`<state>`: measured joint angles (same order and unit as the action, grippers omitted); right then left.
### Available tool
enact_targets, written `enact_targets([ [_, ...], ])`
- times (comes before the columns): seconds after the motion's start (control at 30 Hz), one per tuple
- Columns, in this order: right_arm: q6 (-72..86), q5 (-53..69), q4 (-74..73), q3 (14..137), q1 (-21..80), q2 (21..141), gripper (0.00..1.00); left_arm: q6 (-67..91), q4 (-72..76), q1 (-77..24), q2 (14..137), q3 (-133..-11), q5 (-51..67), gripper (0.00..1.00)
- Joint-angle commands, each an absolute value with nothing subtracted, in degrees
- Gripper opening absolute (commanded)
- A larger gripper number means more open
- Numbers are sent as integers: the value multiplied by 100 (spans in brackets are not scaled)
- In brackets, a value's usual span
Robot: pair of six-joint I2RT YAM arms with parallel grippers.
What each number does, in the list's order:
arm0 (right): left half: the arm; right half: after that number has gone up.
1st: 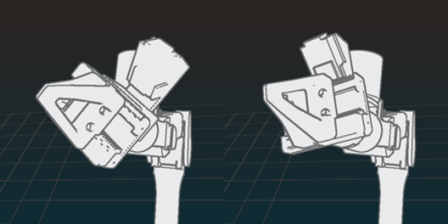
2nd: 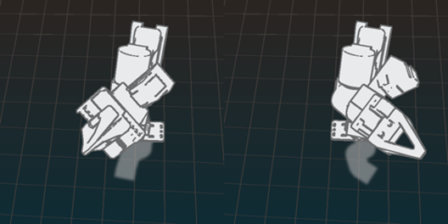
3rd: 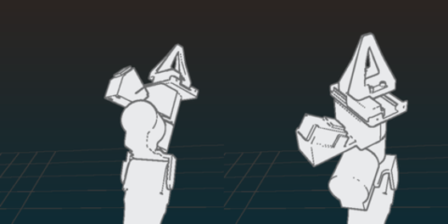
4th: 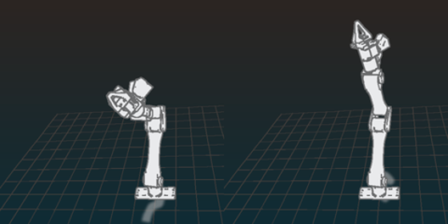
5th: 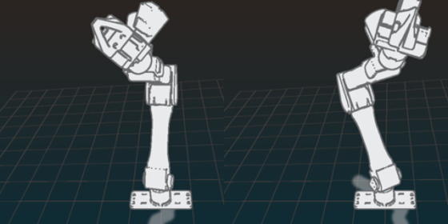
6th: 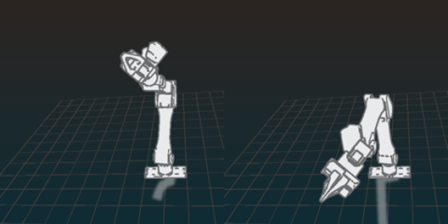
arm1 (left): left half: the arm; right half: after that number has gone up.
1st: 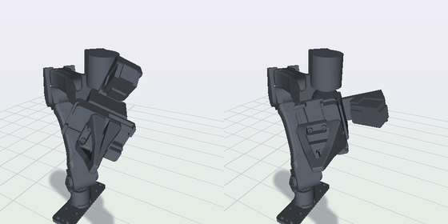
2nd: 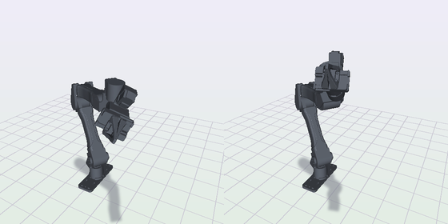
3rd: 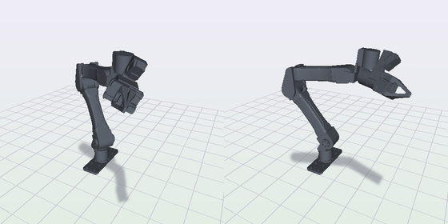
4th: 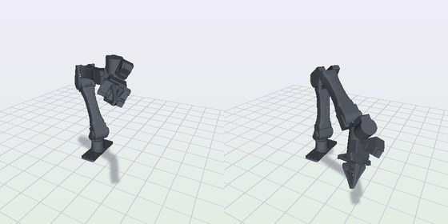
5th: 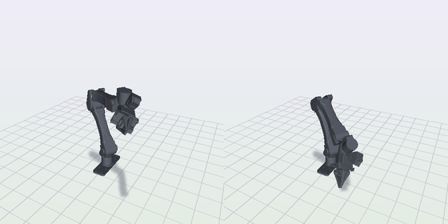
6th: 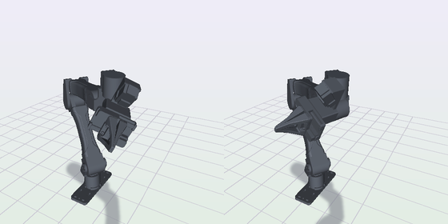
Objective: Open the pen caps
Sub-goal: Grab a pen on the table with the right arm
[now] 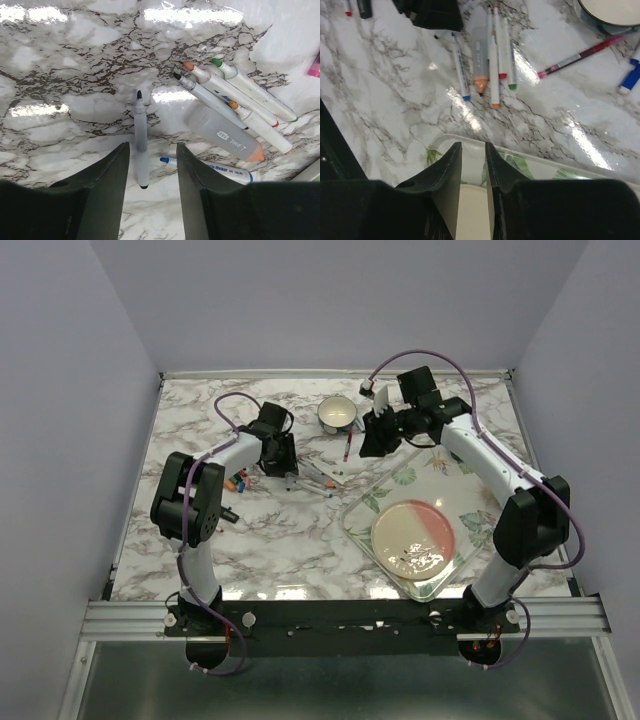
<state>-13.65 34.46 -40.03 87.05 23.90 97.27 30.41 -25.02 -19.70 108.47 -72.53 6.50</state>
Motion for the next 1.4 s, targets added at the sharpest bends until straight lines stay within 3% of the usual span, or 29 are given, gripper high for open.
enact_targets([
  [0.0,-1239,2672,-3998,8868,2180,10326,33,2786,-2619,-1872,10714,-7383,606,57],
  [0.23,-1476,1900,-4455,9825,2136,11363,33,2540,-2794,-1714,10363,-7610,817,64],
  [0.43,-1766,1539,-5176,11415,1978,12611,41,1917,-3234,-1687,9590,-7857,756,68],
  [0.67,-1925,1284,-5414,12497,1951,13446,45,1415,-2462,-1687,7710,-6514,309,91],
  [0.8,-2021,1187,-5344,12823,1942,13728,46,1204,-1979,-1687,6639,-5785,-394,99],
  [1.37,-2127,1020,-5423,13535,1916,14616,45,1178,-1881,-1687,6258,-5687,-255,99],
])
